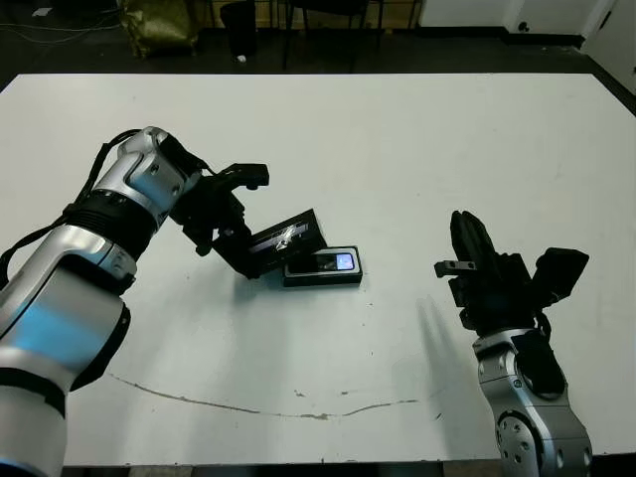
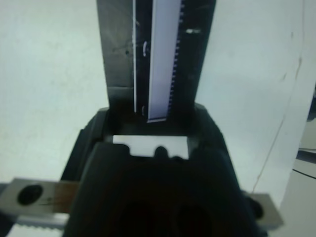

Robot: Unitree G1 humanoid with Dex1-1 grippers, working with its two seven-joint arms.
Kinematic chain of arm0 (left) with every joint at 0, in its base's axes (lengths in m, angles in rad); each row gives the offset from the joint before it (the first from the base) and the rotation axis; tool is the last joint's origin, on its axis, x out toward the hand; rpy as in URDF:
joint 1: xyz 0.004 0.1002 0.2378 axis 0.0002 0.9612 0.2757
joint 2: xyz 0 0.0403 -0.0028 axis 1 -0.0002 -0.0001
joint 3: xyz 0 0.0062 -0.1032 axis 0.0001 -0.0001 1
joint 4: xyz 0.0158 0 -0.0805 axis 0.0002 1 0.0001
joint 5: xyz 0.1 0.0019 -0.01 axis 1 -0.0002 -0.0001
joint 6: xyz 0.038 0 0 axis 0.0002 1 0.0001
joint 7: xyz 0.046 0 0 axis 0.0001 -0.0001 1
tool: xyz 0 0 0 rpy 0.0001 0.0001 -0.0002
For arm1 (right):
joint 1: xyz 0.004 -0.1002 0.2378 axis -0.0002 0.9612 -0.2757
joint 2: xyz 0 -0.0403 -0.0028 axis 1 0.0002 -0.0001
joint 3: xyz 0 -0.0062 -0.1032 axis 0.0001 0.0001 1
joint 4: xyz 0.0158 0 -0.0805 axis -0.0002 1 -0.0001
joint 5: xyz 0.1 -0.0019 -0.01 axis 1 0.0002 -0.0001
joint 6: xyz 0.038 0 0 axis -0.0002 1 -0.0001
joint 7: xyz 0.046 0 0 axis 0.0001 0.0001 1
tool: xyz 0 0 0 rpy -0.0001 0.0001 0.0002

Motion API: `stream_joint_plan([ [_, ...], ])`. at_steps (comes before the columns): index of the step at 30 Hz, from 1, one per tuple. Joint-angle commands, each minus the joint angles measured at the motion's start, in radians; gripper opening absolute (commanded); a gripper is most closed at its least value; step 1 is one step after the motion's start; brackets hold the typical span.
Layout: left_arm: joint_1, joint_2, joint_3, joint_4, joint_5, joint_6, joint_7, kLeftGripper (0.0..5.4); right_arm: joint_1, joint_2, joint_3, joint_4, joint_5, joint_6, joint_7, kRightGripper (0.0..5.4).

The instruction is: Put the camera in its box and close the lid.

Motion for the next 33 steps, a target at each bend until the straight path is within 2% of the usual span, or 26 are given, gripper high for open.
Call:
stream_joint_plan([
  [1, 0.009, -0.002, -0.016, -0.023, -0.007, 0.031, -0.001, 2.08, 0.012, -0.003, -0.001, 0.013, -0.004, -0.003, 0.002, 0.0],
  [7, 0.02, -0.01, -0.022, -0.05, 0.011, 0.075, -0.001, 2.08, 0.015, -0.001, 0.003, 0.008, -0.006, -0.002, -0.002, 0.0],
  [22, 0.057, -0.054, -0.033, -0.066, 0.043, 0.013, 0.037, 2.08, 0.018, 0.0, 0.008, 0.004, -0.012, -0.002, -0.001, 0.0],
  [33, 0.056, -0.094, -0.041, -0.037, 0.06, 0.016, 0.043, 2.08, 0.016, 0.002, 0.005, 0.0, -0.005, 0.003, -0.001, 0.0],
])
